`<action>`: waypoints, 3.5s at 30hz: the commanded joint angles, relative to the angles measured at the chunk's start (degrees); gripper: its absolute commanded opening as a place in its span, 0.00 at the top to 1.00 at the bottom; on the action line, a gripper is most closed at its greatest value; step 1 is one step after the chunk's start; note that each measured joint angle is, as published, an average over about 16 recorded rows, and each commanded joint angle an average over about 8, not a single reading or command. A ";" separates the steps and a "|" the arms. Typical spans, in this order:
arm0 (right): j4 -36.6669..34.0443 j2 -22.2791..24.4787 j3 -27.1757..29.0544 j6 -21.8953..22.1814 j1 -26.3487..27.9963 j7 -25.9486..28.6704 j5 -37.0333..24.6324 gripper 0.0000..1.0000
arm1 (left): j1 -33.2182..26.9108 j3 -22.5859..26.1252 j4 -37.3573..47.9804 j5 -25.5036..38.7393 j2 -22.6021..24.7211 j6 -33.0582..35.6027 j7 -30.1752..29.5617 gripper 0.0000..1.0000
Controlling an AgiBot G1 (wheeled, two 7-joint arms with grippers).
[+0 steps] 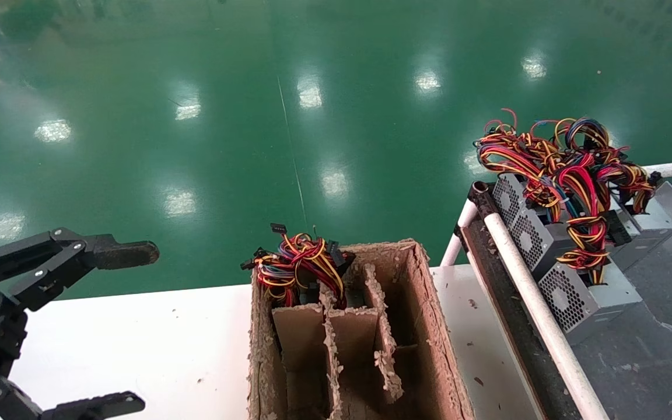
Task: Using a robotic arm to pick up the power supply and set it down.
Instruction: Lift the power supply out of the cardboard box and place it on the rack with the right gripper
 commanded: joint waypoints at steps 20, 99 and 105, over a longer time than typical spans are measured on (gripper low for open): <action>-10.98 8.72 -5.48 -19.18 -4.97 -4.68 -4.74 1.00 | -0.01 0.04 0.00 -0.02 -0.01 -0.01 0.02 0.00; 8.35 7.38 -5.41 -18.68 -14.47 1.40 0.16 1.00 | -0.07 0.18 0.00 -0.10 -0.06 -0.04 0.09 0.00; 8.58 6.16 -5.86 -17.45 -13.99 1.59 -0.98 0.84 | -0.07 0.19 0.00 -0.11 -0.06 -0.04 0.09 0.00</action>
